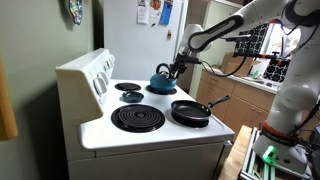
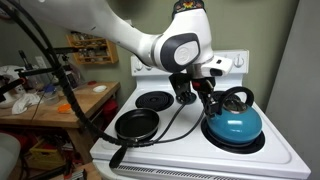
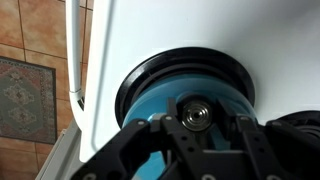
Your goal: Open the lid on the spout of the blue kettle then close it
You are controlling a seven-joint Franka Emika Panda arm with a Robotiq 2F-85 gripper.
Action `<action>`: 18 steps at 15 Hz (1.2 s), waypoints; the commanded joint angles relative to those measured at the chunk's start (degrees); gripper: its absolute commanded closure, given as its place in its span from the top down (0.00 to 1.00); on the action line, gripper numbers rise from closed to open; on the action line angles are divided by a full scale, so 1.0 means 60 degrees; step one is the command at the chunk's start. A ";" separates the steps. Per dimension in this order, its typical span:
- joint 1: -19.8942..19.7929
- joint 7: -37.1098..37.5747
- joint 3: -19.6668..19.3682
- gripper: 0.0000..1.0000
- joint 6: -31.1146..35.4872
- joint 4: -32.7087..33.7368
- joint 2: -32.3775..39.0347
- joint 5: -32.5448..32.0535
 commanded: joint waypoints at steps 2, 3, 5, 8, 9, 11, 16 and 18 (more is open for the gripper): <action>0.0108 0.0309 -0.0102 0.37 -0.0216 0.0019 -0.0137 -0.0242; 0.0114 0.0321 -0.0097 0.37 -0.0225 0.0020 -0.0146 -0.0256; 0.0117 0.0338 -0.0094 0.17 -0.0235 0.0017 -0.0168 -0.0281; 0.0114 0.0355 -0.0096 0.17 -0.0250 0.0009 -0.0205 -0.0298; 0.0113 0.0370 -0.0096 0.17 -0.0260 0.0008 -0.0213 -0.0305; 0.0116 0.0404 -0.0093 0.17 -0.0285 -0.0001 -0.0250 -0.0320; 0.0089 0.0460 -0.0105 0.17 -0.0366 0.0009 -0.0363 -0.0407; 0.0069 0.0442 -0.0114 0.17 -0.0395 0.0009 -0.0432 -0.0415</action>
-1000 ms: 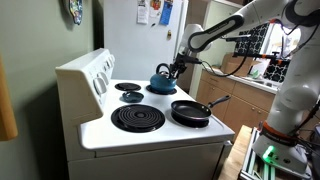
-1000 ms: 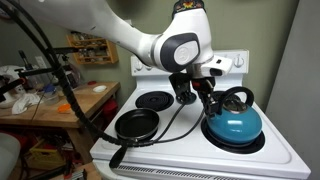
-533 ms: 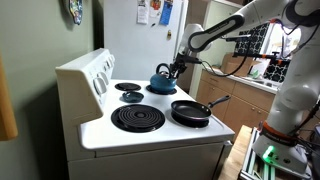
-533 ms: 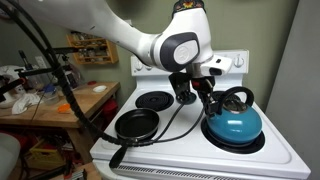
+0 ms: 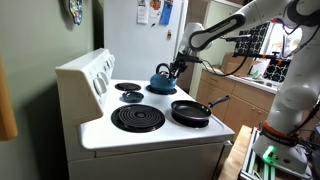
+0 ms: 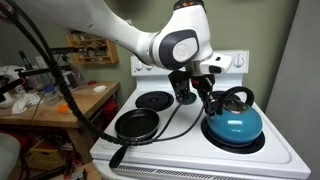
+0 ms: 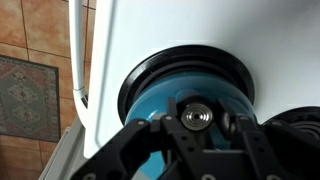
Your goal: Open the lid on the spout of the blue kettle then close it
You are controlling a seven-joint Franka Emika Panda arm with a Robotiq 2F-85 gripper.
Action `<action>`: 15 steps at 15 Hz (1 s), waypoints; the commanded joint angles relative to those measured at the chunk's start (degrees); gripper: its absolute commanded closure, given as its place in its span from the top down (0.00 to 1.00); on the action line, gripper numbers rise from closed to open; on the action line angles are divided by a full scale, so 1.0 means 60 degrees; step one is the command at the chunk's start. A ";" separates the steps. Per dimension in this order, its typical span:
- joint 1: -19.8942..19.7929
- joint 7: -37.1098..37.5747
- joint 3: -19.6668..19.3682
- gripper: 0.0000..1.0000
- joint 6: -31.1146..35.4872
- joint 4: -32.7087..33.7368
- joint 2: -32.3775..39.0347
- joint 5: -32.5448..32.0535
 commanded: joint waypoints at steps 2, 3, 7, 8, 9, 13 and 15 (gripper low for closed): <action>0.0038 0.0222 -0.0110 0.17 -0.0305 0.0006 -0.0338 -0.0288; 0.0034 0.0218 -0.0109 0.17 -0.0310 0.0008 -0.0361 -0.0279; 0.0016 0.0097 -0.0115 0.17 -0.0216 0.0016 -0.0431 -0.0186; 0.0004 0.0097 -0.0121 0.17 -0.0230 0.0040 -0.0433 -0.0200; -0.0005 0.0087 -0.0126 0.17 -0.0228 0.0042 -0.0445 -0.0203; -0.0034 -0.0099 -0.0183 0.17 -0.0252 0.0077 -0.0477 -0.0117; -0.0056 -0.0169 -0.0219 0.17 -0.0254 0.0092 -0.0499 -0.0090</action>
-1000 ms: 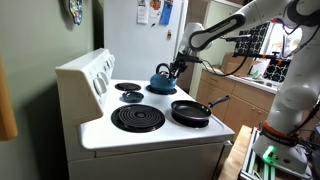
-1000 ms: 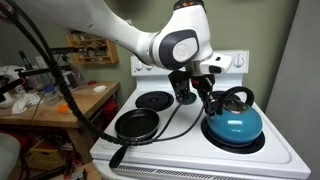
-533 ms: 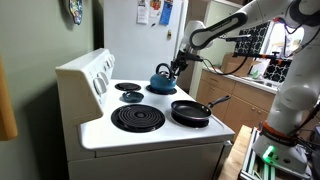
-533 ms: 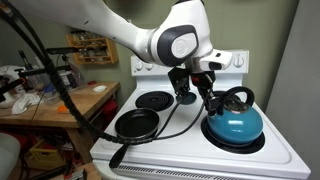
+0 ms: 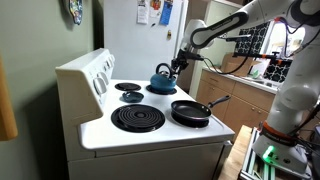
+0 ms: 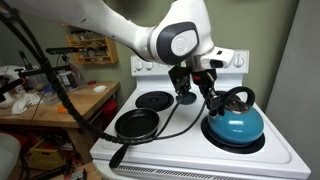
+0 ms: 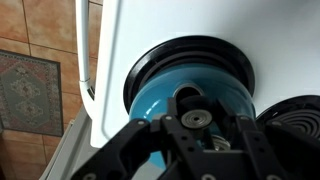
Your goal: Open the lid on the spout of the blue kettle then close it
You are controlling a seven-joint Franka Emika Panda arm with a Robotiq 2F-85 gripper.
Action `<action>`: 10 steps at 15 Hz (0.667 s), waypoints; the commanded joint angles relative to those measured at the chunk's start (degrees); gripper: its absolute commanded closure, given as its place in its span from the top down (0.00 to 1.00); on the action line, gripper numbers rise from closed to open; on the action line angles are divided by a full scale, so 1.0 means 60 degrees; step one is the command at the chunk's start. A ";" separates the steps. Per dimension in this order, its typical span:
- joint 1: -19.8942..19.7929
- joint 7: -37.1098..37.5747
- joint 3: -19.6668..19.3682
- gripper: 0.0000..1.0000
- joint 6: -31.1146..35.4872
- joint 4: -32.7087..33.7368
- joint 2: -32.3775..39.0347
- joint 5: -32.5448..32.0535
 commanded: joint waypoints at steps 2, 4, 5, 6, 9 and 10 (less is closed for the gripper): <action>-0.0062 -0.0240 -0.0150 0.17 -0.0170 0.0107 -0.0223 -0.0007; -0.0072 -0.0369 -0.0190 0.17 -0.0166 0.0157 -0.0229 0.0040; -0.0069 -0.0434 -0.0206 0.17 -0.0163 0.0186 -0.0220 0.0069; -0.0063 -0.0501 -0.0217 0.17 -0.0153 0.0225 -0.0193 0.0095; -0.0049 -0.0669 -0.0232 0.17 -0.0145 0.0306 -0.0149 0.0160; -0.0040 -0.0715 -0.0230 0.17 -0.0145 0.0316 -0.0139 0.0191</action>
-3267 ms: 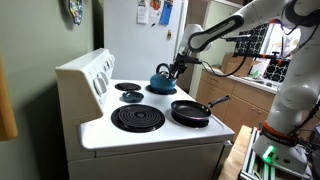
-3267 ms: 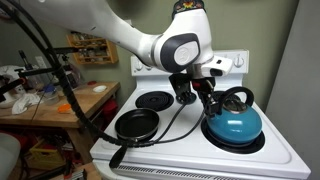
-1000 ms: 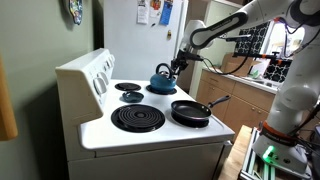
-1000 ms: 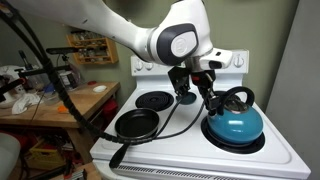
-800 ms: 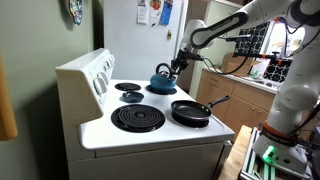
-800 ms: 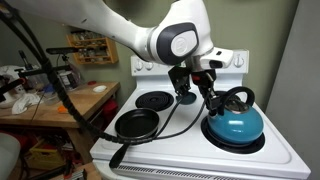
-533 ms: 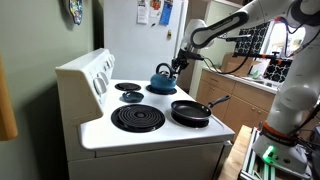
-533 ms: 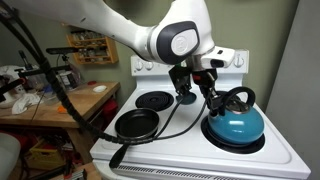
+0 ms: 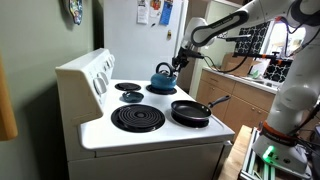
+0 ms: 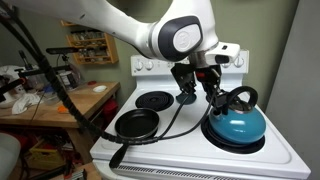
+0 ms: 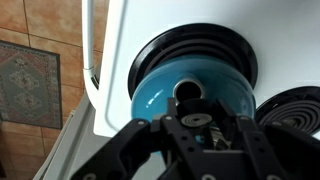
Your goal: Open the lid on the spout of the blue kettle then close it
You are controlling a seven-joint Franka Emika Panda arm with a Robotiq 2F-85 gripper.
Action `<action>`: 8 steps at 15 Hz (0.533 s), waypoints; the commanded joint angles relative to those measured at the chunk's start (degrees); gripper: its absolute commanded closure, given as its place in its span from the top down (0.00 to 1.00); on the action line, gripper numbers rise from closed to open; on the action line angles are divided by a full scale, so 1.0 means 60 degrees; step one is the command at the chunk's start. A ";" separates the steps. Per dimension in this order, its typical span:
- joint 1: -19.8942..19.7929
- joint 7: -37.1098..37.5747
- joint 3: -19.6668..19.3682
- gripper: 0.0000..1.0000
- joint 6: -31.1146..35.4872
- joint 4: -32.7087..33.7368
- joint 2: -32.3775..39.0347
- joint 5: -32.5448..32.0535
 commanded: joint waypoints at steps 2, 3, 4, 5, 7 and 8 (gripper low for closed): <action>0.0005 -0.0366 -0.0053 0.17 -0.0156 0.0147 -0.0065 0.0170; 0.0006 -0.0386 -0.0052 0.17 -0.0159 0.0155 -0.0060 0.0166; 0.0006 -0.0400 -0.0052 0.17 -0.0165 0.0154 -0.0065 0.0165; 0.0004 -0.0408 -0.0053 0.17 -0.0172 0.0151 -0.0069 0.0159; 0.0005 -0.0425 -0.0052 0.17 -0.0180 0.0150 -0.0071 0.0162; 0.0008 -0.0435 -0.0051 0.17 -0.0184 0.0150 -0.0073 0.0164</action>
